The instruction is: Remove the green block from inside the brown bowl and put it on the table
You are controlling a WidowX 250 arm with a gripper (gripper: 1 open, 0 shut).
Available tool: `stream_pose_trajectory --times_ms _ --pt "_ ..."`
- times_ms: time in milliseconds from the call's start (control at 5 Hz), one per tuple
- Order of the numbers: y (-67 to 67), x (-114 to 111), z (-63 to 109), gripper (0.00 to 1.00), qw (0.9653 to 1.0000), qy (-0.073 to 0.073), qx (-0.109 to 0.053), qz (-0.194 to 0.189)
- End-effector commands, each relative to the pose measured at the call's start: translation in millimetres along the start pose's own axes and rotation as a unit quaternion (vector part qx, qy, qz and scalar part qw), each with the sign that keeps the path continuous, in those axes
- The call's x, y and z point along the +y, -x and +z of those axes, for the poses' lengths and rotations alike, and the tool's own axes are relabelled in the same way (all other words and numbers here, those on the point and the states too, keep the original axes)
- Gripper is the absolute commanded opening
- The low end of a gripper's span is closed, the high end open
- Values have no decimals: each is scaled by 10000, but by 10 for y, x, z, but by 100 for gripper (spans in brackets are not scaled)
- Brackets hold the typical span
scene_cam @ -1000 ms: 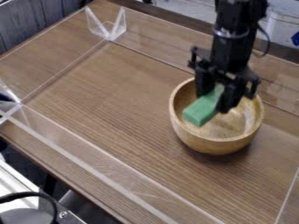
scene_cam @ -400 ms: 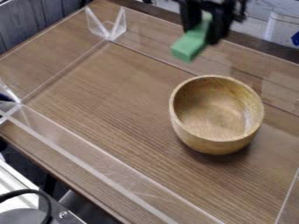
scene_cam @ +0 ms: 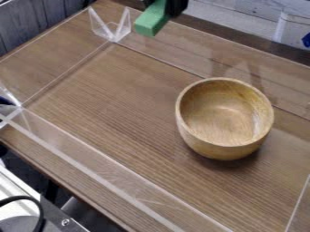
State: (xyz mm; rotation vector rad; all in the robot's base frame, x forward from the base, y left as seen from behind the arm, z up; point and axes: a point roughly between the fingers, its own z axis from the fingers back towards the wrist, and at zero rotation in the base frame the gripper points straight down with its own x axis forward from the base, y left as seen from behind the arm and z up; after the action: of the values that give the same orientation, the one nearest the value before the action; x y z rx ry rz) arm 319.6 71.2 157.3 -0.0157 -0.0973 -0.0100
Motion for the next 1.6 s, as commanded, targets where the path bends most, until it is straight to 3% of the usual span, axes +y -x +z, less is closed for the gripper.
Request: stream_pose_trajectory --times_ms 0,200,600,1000,1200,1400 --pt "18 17 -6 0 9999 6 -140 -79" --pt "28 -218 -90 0 9995 182 -31 -263" --pt "-64 -659 -98 0 9966 428 -38 -710" --pt "-31 109 -96 0 9996 215 -61 -194" --pt "-116 -226 -115 0 9984 316 -69 -465" --pt "54 -45 -180 0 9993 226 63 -275"
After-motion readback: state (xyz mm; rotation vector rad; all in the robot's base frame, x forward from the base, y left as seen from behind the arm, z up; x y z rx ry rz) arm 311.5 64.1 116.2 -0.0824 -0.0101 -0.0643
